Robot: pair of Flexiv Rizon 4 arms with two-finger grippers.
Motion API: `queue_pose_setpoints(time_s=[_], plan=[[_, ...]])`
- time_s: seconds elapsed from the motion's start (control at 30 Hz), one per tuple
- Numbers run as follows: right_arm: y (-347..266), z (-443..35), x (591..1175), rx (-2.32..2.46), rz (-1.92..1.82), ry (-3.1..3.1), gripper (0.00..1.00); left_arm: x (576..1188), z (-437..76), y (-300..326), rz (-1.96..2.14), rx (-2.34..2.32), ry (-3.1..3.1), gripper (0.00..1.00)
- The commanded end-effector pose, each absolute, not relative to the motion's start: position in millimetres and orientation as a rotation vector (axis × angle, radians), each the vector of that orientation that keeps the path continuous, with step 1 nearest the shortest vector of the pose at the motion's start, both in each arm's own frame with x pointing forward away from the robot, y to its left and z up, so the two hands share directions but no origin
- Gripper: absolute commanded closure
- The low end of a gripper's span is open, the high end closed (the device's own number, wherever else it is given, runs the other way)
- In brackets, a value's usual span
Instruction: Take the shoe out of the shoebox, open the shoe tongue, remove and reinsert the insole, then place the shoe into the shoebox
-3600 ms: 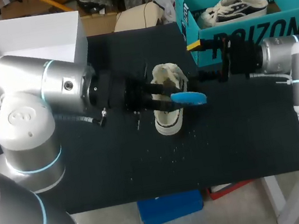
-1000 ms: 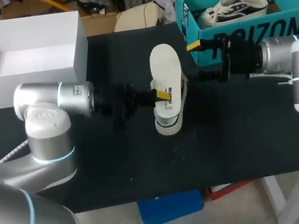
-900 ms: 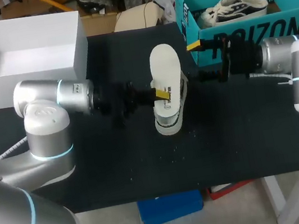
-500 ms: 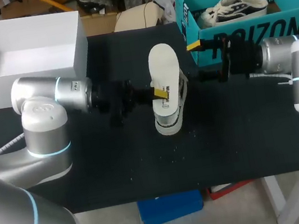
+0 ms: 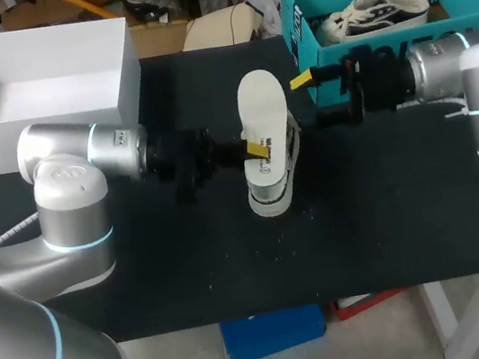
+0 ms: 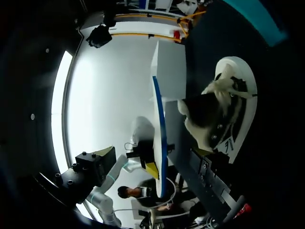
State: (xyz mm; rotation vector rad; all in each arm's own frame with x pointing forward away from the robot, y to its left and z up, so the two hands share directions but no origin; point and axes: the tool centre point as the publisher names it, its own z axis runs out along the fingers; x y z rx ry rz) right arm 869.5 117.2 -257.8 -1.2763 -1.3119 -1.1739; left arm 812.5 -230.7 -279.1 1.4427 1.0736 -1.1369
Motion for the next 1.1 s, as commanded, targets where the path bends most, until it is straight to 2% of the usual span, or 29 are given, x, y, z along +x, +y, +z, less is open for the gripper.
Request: queue_pose_setpoints(time_s=[0.03, 0.1, 0.17, 0.23, 0.3, 1.1], plan=[[129, -266, 871, -1.251, -1.16, -1.314, 0.08, 811, -279, -231, -1.13, 1.442, 1.075, 1.0], [135, -270, 868, -1.246, -1.158, -1.31, 0.26, 811, -279, -231, -1.13, 1.442, 1.075, 1.0], [140, -271, 866, -1.239, -1.161, -1.302, 0.35, 811, -279, -231, -1.13, 1.442, 1.075, 1.0], [143, -273, 865, -1.234, -1.166, -1.296, 0.38, 811, -279, -231, -1.13, 1.442, 1.075, 1.0], [148, -273, 865, -1.226, -1.172, -1.297, 0.51, 811, -279, -231, -1.13, 1.442, 1.075, 1.0], [168, -273, 870, -1.224, -1.184, -1.368, 0.67, 811, -279, -231, -1.13, 1.442, 1.075, 1.0]])
